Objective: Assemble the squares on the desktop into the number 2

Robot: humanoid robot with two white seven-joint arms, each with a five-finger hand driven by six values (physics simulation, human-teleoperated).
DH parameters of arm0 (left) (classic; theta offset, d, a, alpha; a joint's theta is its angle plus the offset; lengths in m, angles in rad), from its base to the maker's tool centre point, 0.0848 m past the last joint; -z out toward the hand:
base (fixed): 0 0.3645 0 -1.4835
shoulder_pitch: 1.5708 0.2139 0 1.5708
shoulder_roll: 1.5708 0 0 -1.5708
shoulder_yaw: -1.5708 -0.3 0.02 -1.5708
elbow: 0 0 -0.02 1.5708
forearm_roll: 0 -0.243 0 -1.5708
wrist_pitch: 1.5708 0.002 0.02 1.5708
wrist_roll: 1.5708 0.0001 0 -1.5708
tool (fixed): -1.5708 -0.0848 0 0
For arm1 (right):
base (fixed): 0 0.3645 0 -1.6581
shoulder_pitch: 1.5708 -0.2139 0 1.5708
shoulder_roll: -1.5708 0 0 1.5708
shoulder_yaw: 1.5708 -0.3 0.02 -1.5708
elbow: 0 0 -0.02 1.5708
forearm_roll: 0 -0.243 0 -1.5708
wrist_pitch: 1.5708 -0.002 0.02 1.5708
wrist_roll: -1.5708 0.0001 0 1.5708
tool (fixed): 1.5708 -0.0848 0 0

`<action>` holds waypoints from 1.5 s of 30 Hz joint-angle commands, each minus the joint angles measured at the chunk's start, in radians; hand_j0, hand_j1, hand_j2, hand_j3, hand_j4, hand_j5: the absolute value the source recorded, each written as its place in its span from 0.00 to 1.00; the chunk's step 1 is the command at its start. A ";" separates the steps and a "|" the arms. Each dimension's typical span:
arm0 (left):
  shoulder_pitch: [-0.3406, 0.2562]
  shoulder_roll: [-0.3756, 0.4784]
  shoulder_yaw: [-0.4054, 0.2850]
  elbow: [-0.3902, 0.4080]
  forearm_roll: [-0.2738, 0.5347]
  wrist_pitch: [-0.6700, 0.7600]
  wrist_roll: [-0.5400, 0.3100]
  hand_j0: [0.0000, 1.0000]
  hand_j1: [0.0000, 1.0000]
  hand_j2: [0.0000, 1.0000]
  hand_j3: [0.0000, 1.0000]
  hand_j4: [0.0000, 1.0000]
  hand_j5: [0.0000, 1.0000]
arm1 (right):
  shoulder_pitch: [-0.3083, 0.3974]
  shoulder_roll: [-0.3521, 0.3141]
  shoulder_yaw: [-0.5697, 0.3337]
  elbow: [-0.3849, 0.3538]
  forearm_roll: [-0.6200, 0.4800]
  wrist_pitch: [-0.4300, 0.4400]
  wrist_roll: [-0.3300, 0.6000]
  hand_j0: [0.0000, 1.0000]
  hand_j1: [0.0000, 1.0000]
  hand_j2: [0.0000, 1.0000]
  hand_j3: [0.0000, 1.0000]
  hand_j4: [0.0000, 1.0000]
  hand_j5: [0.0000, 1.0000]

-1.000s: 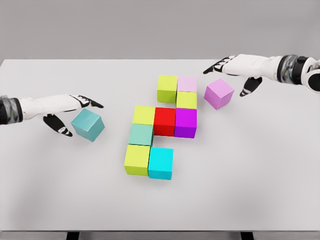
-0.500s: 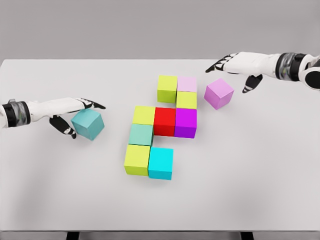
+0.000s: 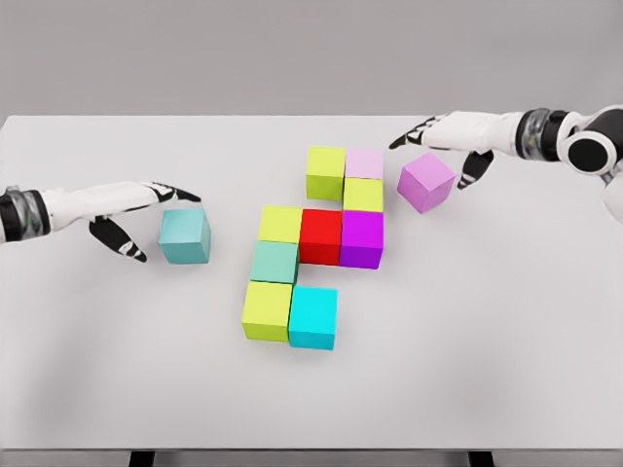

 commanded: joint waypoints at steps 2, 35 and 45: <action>0.002 0.004 0.000 -0.002 0.077 0.002 0.000 1.00 1.00 1.00 1.00 1.00 1.00 | -0.003 0.015 0.011 0.035 -0.003 -0.012 0.000 1.00 1.00 1.00 1.00 1.00 1.00; 0.029 -0.011 -0.009 -0.031 0.097 0.002 0.000 0.94 0.94 0.94 0.94 0.94 0.94 | -0.038 0.072 0.050 0.184 0.005 -0.044 0.000 1.00 1.00 1.00 1.00 1.00 1.00; 0.037 -0.011 -0.017 -0.030 0.100 0.002 0.000 0.65 0.65 0.65 0.65 0.65 0.65 | -0.040 0.092 0.053 0.198 0.005 -0.042 0.000 1.00 1.00 1.00 1.00 1.00 1.00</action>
